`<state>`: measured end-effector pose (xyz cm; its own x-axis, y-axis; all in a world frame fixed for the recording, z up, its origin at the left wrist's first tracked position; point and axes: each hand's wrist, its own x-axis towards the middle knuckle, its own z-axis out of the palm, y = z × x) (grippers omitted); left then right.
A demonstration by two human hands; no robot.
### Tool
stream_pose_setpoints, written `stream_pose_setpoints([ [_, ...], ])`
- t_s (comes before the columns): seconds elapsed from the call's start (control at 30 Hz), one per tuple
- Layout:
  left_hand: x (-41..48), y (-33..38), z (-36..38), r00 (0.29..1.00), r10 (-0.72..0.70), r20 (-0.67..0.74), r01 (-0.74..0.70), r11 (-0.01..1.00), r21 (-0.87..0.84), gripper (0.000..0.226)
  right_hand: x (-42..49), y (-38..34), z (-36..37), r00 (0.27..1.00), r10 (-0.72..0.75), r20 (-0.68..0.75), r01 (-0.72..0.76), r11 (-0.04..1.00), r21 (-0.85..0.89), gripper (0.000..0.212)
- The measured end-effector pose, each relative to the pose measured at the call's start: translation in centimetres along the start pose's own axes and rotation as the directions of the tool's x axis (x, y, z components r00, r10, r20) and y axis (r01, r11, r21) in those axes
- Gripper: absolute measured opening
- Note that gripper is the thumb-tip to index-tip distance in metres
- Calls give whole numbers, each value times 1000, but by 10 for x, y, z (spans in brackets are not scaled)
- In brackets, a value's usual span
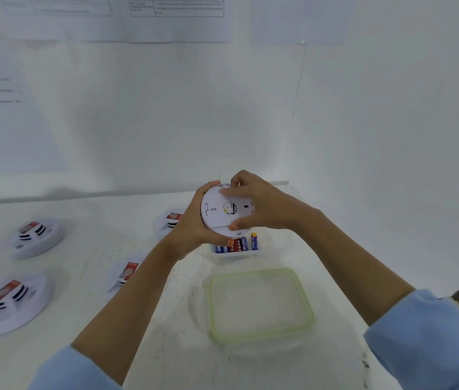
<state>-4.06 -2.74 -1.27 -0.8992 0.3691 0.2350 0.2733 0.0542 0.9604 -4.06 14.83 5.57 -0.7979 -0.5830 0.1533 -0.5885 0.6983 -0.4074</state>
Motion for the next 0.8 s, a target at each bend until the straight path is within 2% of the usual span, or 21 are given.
stream_pose_setpoints([
  [0.37, 12, -6, 3, 1000, -11, -2, 11, 1000, -15, 104, 5, 17, 1, 999, -30, -21, 30, 999, -24, 52],
  [0.6, 15, -8, 6, 1000, -13, -9, 13, 1000, -21, 105, 4, 24, 1, 998, -32, -53, 30, 999, -40, 57],
  [0.8, 17, -6, 5, 1000, 1, -8, -1, 1000, 21, 100, 4, 33, -1, 990, -45, -136, 15, 977, -213, 68],
])
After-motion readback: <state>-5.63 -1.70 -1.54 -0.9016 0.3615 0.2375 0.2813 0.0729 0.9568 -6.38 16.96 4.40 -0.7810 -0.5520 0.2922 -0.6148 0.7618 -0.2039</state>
